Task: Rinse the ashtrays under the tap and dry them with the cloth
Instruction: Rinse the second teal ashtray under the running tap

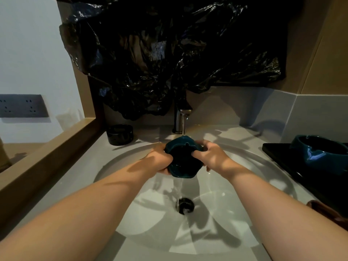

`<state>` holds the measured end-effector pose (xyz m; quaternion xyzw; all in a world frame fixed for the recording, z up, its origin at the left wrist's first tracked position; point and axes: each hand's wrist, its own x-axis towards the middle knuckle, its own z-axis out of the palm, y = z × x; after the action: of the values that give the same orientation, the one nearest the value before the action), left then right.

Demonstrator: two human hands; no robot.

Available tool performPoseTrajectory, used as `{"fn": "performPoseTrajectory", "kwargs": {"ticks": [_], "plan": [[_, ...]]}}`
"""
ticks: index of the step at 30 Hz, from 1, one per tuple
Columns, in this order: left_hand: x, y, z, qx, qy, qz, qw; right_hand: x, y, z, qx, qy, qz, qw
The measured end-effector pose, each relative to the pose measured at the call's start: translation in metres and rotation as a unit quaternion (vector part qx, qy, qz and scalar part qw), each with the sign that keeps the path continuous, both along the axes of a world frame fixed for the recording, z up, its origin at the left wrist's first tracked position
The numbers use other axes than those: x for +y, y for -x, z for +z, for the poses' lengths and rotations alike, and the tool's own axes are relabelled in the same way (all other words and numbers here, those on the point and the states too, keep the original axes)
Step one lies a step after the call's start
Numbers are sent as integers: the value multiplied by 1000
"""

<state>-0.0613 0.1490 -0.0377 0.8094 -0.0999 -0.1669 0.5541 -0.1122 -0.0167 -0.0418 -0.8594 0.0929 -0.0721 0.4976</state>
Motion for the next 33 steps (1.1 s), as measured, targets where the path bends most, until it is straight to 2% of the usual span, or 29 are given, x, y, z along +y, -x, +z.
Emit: {"fn": "performPoseTrajectory", "kwargs": {"ticks": [4,7,10,13,18,20,25,28,30,33], "plan": [[-2,-3,1,70,114,25,991,-5,3,1,86,-139,45,986],[-2,-7,1,108,157,23,981,-3,1,6,48,-171,32,984],[-2,-9,2,126,160,7,979,2,-2,11,-3,-132,-20,991],[1,-11,4,85,112,2,990,5,-2,13,-29,-80,-50,995],[4,-12,0,50,46,-14,998,10,1,10,-52,104,-33,993],[5,-13,-2,50,41,-15,998,15,1,11,-72,137,-30,987],[9,-13,-3,96,47,-11,994,16,-3,8,-106,53,-31,993],[9,-12,-3,124,47,12,991,13,0,6,-48,15,-4,999],[10,-12,-1,137,65,29,988,11,3,4,12,28,18,999],[9,-11,1,155,122,38,980,13,0,5,15,-23,15,999]]}}
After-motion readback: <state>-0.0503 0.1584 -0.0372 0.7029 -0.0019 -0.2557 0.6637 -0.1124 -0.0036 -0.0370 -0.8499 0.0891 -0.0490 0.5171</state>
